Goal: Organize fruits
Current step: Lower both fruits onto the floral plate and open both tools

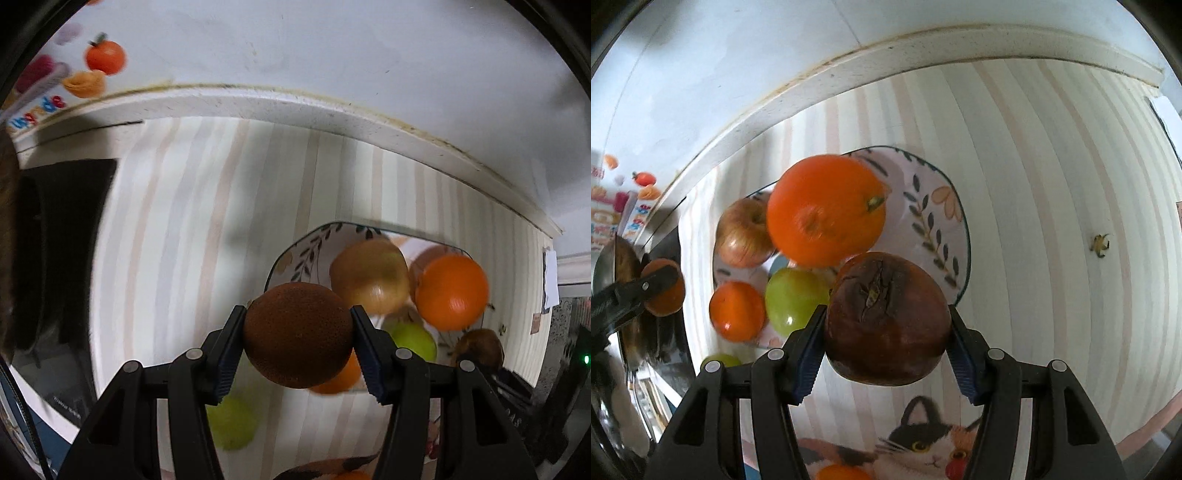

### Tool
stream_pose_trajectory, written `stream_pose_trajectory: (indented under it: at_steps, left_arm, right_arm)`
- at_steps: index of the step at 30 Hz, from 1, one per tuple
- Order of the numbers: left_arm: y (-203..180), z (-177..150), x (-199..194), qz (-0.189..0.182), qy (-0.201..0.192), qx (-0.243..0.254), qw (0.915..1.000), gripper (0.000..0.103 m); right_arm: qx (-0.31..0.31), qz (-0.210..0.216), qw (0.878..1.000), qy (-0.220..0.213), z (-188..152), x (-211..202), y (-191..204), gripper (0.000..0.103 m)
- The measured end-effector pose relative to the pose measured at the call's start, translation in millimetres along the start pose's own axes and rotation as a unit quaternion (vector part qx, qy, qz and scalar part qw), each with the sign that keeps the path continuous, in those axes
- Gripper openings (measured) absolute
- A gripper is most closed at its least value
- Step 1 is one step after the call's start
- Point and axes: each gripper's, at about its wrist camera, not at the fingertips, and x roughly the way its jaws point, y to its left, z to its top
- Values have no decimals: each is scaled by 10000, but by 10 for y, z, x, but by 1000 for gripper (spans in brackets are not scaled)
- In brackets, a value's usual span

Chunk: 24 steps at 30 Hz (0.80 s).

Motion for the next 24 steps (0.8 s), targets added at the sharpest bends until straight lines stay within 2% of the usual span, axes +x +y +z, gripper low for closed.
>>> stream_pose_trajectory:
  at_steps: [4, 10, 11, 12, 13, 14, 16, 19, 24]
  left_arm:
    - [-61, 154, 176, 1, 261, 0, 9997, 53]
    - [-63, 166, 320, 82, 493, 1, 9988, 54]
    - [-53, 149, 337, 100, 529, -22, 9985, 54]
    - [-39, 154, 353, 109, 528, -57, 9985, 54]
    - [-22, 145, 349, 108, 466, -85, 9988, 60]
    - [-19, 139, 335, 93, 410, -69, 9991, 73]
    - [-14, 116, 278, 89, 291, -41, 9995, 86]
    - [2, 72, 189, 91, 181, -59, 9998, 88]
    - [-32, -85, 57, 199, 64, 60, 9998, 88]
  right_arm:
    - [57, -11, 10000, 34, 61, 43, -24, 63]
    - [114, -30, 9998, 146, 118, 187, 38, 64]
    - [145, -25, 9997, 198, 100, 194, 7, 65]
    - [186, -21, 9995, 244, 104, 212, -13, 75]
    - [242, 43, 9993, 276, 108, 216, -27, 84]
    - [254, 106, 9992, 286, 134, 239, -9, 99]
    - [247, 111, 9992, 277, 146, 217, 11, 100]
    - [109, 36, 9997, 215, 162, 160, 84, 100]
    - [-263, -341, 9991, 65, 167, 53, 302, 100]
